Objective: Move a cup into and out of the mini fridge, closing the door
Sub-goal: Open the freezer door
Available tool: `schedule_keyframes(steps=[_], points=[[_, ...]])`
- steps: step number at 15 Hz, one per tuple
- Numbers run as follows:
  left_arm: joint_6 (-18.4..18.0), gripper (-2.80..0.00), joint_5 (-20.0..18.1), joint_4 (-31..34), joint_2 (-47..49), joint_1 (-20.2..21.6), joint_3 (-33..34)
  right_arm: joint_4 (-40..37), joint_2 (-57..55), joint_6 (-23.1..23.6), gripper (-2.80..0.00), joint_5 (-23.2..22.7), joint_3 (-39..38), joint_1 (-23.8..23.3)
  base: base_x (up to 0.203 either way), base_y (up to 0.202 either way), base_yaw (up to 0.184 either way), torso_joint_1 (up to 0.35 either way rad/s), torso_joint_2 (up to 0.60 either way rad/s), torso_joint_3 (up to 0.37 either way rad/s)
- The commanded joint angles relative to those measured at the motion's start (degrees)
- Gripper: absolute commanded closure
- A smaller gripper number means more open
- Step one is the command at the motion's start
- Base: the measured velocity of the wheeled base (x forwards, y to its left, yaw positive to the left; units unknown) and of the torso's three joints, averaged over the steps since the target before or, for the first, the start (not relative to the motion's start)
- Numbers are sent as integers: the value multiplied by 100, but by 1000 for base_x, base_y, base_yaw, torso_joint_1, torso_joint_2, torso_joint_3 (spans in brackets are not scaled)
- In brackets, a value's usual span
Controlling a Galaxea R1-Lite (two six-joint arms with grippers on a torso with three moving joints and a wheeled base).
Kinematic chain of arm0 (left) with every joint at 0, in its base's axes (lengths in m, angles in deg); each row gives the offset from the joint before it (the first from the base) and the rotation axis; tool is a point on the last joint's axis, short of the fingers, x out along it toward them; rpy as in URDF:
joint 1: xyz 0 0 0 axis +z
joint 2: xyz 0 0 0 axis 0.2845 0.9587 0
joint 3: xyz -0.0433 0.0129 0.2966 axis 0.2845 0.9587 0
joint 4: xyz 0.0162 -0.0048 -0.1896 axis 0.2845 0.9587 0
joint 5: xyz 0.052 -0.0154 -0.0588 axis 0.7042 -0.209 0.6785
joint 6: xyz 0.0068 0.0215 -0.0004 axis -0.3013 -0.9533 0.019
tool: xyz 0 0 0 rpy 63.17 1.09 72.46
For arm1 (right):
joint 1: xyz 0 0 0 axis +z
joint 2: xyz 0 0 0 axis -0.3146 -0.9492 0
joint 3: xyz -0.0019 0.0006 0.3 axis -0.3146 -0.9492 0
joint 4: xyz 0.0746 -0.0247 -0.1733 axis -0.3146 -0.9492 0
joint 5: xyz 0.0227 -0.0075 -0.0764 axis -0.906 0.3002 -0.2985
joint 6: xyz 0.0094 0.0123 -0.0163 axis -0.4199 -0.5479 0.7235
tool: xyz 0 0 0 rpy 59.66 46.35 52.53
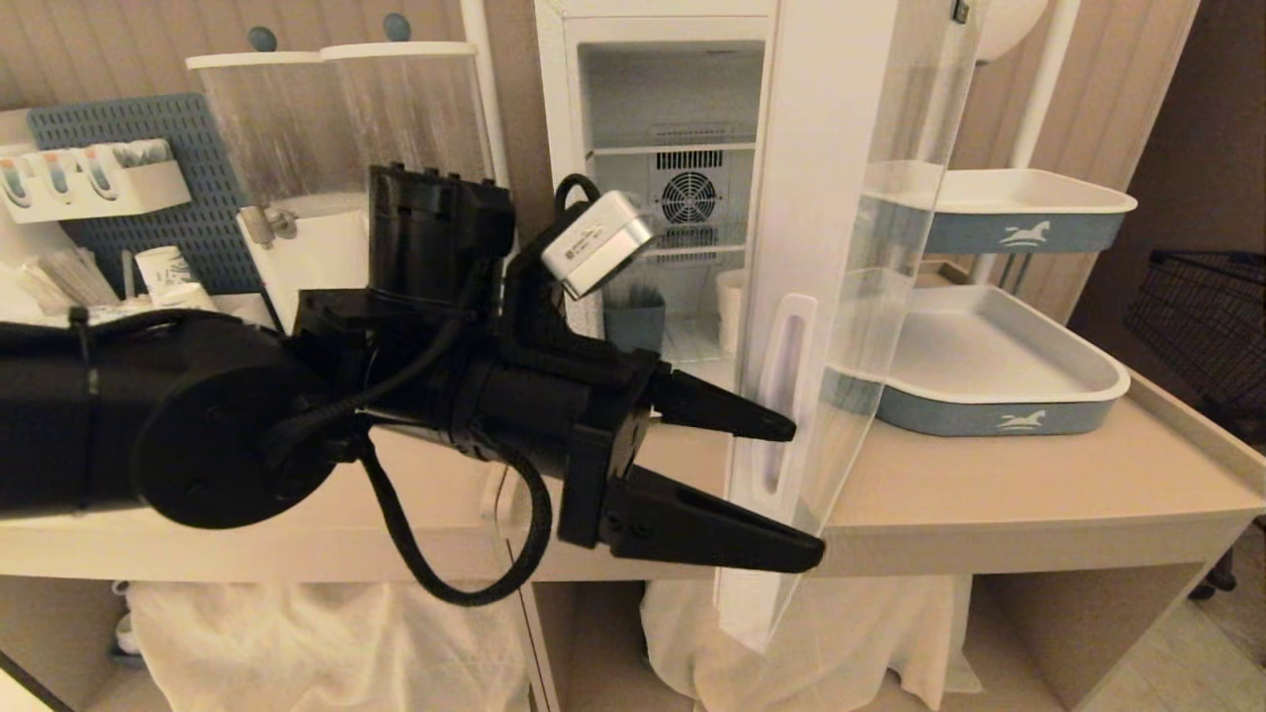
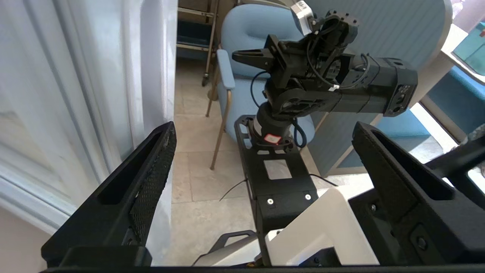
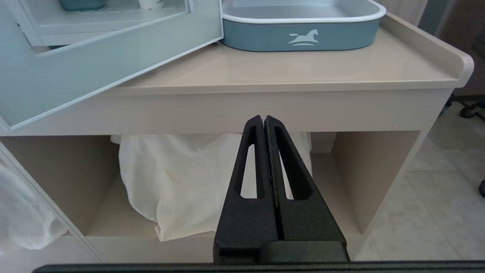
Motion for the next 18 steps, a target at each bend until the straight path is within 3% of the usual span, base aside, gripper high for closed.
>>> schedule_keyframes(steps=[1, 4, 6, 8, 11, 14, 18], points=[[17, -280, -10, -14, 78, -380, 2, 0, 2, 5, 0, -1, -9, 2, 0, 0, 0, 0, 0, 0], [45, -280, 504, -14, 158, -762, -69, 0, 2, -4, 0, -1, 0, 2, 0, 0, 0, 0, 0, 0], [54, -280, 532, -13, 153, -792, -60, 0, 2, -4, 0, -1, 0, 2, 0, 0, 0, 0, 0, 0], [78, -280, 646, -7, 119, -1282, -13, 1, 2, -4, 0, -1, 0, 2, 0, 0, 0, 0, 0, 0], [98, -280, 794, -6, 70, -1694, -16, 0, 2, -4, 0, -1, 0, 2, 0, 0, 0, 0, 0, 0], [86, -280, 848, -3, 9, -1742, 50, 0, 2, -4, 0, -1, -1, 2, 0, 0, 0, 0, 0, 0], [55, -280, 1043, 28, -1022, -1744, 625, 0, 2, 5, 0, -1, 0, 2, 0, 0, 0, 0, 0, 0]])
